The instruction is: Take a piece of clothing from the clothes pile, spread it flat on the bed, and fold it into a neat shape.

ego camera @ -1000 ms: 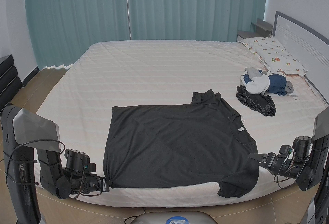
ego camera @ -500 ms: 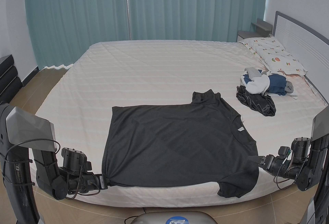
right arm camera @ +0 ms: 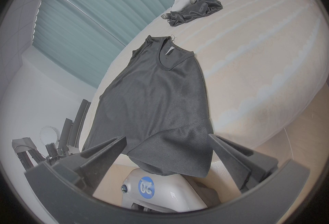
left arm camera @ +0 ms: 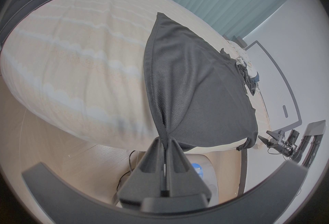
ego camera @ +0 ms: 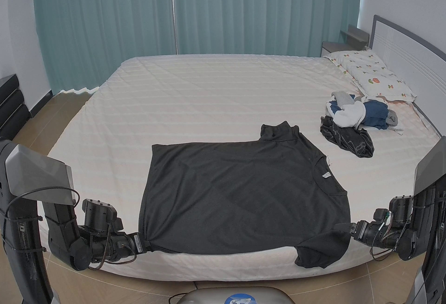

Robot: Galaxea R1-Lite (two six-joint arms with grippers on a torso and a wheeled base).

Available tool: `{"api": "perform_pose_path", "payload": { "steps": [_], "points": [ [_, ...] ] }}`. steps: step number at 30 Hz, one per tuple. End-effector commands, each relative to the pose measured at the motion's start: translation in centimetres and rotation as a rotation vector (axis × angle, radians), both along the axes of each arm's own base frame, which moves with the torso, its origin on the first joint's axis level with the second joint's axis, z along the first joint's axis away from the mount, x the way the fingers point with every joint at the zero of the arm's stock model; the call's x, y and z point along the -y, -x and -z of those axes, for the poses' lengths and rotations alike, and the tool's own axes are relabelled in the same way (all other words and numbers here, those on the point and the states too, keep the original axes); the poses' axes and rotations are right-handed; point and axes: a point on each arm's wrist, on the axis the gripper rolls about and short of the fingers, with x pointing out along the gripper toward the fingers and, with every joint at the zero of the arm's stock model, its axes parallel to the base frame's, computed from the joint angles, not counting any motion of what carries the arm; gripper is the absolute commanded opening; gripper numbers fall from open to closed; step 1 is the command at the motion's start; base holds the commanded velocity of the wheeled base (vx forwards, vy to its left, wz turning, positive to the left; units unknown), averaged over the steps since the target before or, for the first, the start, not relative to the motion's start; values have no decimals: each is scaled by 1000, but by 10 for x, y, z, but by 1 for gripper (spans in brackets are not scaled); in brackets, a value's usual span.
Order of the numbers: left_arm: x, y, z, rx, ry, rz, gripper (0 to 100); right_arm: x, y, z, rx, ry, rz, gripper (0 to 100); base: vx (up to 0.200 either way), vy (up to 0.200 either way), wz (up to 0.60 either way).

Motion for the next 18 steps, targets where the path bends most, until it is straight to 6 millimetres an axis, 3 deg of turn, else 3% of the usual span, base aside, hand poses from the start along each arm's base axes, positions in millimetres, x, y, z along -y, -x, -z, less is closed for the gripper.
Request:
{"api": "perform_pose_path", "payload": {
  "steps": [1, 18],
  "points": [
    [-1, -1, 0, 0, 11, 1, 0, 4, 0, 3, -3, 3, 13, 100, 0, 0, 0],
    [-2, 0, 0, -8, 21, -14, 0, 7, -19, 15, 24, 43, 46, 100, 0, 0, 0]
  ]
}}
